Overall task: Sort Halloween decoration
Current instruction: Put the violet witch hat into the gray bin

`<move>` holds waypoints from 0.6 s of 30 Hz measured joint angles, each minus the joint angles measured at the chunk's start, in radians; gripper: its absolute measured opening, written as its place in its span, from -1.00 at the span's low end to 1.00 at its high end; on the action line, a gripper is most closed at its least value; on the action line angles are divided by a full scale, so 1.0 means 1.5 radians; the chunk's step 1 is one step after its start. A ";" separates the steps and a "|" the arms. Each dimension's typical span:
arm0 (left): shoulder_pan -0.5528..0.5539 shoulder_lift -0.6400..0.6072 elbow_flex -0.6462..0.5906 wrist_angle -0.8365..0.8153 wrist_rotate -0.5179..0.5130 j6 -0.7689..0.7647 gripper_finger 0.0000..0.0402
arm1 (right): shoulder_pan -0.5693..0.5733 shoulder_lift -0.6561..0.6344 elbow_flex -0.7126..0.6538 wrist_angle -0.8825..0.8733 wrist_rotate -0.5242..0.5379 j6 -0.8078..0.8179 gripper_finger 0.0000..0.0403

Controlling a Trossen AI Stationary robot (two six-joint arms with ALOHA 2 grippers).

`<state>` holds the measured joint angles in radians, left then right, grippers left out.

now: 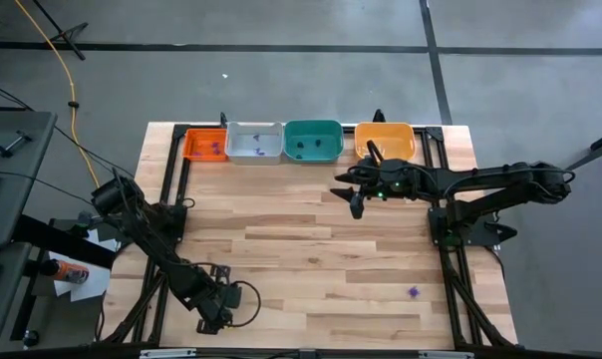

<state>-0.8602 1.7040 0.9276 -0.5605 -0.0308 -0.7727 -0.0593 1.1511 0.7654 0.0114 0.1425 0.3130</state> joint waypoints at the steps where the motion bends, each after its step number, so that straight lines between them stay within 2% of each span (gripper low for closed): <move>1: 0.000 0.002 0.000 0.001 0.000 0.000 -0.59 | 0.000 0.000 0.000 -0.001 0.000 0.000 0.01; 12: 0.002 0.039 0.003 -0.018 -0.002 -0.001 -0.61 | 0.000 0.000 0.000 -0.011 0.000 0.001 0.01; 18: 0.006 0.038 0.003 -0.042 0.001 0.012 -0.94 | 0.000 0.000 0.000 -0.016 0.000 0.002 0.01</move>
<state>-0.8506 1.7615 0.9321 -0.6232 -0.0299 -0.7549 -0.0593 1.1511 0.7654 -0.0120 0.1425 0.3161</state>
